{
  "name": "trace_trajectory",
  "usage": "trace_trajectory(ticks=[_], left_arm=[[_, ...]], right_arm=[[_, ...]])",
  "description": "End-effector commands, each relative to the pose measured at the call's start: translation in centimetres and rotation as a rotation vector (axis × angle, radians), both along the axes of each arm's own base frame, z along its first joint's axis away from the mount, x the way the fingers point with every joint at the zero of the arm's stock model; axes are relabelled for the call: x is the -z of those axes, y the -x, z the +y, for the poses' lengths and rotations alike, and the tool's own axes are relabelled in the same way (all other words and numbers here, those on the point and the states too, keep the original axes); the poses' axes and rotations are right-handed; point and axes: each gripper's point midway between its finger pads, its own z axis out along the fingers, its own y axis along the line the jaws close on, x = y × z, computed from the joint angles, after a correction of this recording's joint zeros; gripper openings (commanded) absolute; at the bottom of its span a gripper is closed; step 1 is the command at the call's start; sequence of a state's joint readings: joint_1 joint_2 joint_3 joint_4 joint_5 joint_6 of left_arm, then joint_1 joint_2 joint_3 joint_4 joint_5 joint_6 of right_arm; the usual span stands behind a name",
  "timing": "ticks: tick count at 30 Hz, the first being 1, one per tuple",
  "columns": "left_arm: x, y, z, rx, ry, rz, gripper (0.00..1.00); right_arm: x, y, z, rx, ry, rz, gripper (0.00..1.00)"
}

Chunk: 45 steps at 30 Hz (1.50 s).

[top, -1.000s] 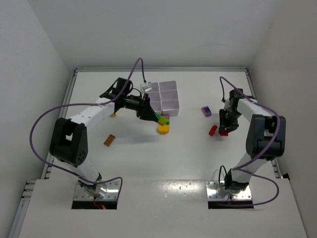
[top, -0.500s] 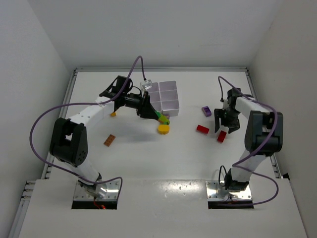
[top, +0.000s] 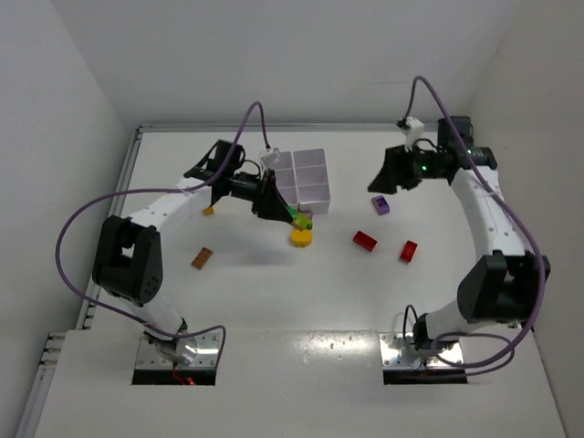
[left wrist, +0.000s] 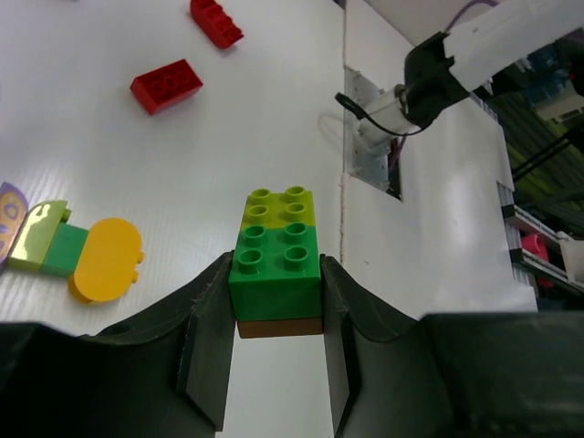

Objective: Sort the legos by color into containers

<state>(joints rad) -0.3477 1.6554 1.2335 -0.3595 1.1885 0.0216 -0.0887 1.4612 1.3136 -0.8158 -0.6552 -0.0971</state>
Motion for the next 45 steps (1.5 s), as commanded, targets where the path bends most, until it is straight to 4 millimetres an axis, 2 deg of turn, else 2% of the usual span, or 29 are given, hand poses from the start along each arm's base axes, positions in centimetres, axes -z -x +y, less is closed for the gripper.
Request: trace_trajectory(ticks=[1, 2, 3, 4, 6, 9, 12, 15, 17, 20, 24, 28, 32, 33, 36, 39, 42, 45], left_arm=[[-2.1, 1.4, -0.8, 0.107, 0.093, -0.025, 0.00], [-2.2, 1.9, -1.1, 0.129, 0.104, -0.021, 0.00], [-2.2, 1.9, -1.1, 0.129, 0.104, -0.021, 0.00], [-2.8, 2.3, -1.4, 0.152, 0.118, -0.026, 0.00], [-2.9, 2.4, -1.4, 0.160, 0.125, -0.024, 0.00], [-3.2, 2.6, -1.7, 0.169, 0.128, -0.032, 0.00], [-3.2, 2.6, -1.7, 0.169, 0.128, -0.032, 0.00], [-3.2, 2.6, -1.7, 0.169, 0.128, -0.032, 0.00], [-3.5, 2.4, -1.7, 0.170, 0.131, -0.041, 0.00], [-3.4, 2.1, -1.9, 0.176, 0.136, -0.036, 0.00], [-3.8, 2.1, -2.0, 0.184, 0.144, -0.042, 0.00], [-3.8, 2.1, -2.0, 0.184, 0.145, -0.042, 0.00], [-3.8, 2.1, -2.0, 0.184, 0.145, -0.042, 0.00], [-3.8, 2.1, -2.0, 0.184, 0.145, -0.042, 0.00], [-3.7, 1.9, -2.0, 0.179, 0.140, -0.053, 0.00], [-4.0, 1.8, -2.0, 0.179, 0.143, -0.062, 0.00], [-4.0, 1.8, -2.0, 0.179, 0.143, -0.062, 0.00], [-4.0, 1.8, -2.0, 0.179, 0.143, -0.062, 0.00]], right_arm=[[-2.7, 1.7, 8.8, -0.364, -0.336, 0.067, 0.69], [-3.5, 2.3, 10.8, -0.414, -0.359, 0.069, 0.69], [-3.4, 1.8, 10.8, -0.417, -0.358, 0.057, 0.69], [-4.2, 2.4, 12.9, -0.488, -0.373, 0.042, 0.69], [-3.5, 3.0, 15.1, -0.558, -0.393, 0.089, 0.70], [-3.3, 3.8, 17.1, -0.623, -0.399, 0.094, 0.71], [-3.6, 4.4, 18.2, -0.670, -0.401, 0.085, 0.71], [-3.5, 5.8, 19.4, -0.722, -0.395, 0.097, 0.71], [-3.8, 6.2, 19.7, -0.741, -0.392, 0.076, 0.71], [-3.5, 7.8, 20.4, -0.779, -0.381, 0.088, 0.71], [-2.2, 8.5, 20.6, -0.792, -0.345, 0.106, 0.72], [-2.0, 8.4, 20.6, -0.787, -0.334, 0.104, 0.72], [-1.6, 8.6, 20.7, -0.794, -0.323, 0.114, 0.62], [-1.5, 8.6, 20.7, -0.802, -0.320, 0.103, 0.55], [-1.3, 8.6, 20.6, -0.802, -0.308, 0.102, 0.46], [-0.6, 8.7, 20.4, -0.799, -0.296, 0.112, 0.41], [-0.9, 8.8, 20.3, -0.806, -0.295, 0.095, 0.33], [-0.5, 8.8, 20.2, -0.801, -0.286, 0.104, 0.15]])
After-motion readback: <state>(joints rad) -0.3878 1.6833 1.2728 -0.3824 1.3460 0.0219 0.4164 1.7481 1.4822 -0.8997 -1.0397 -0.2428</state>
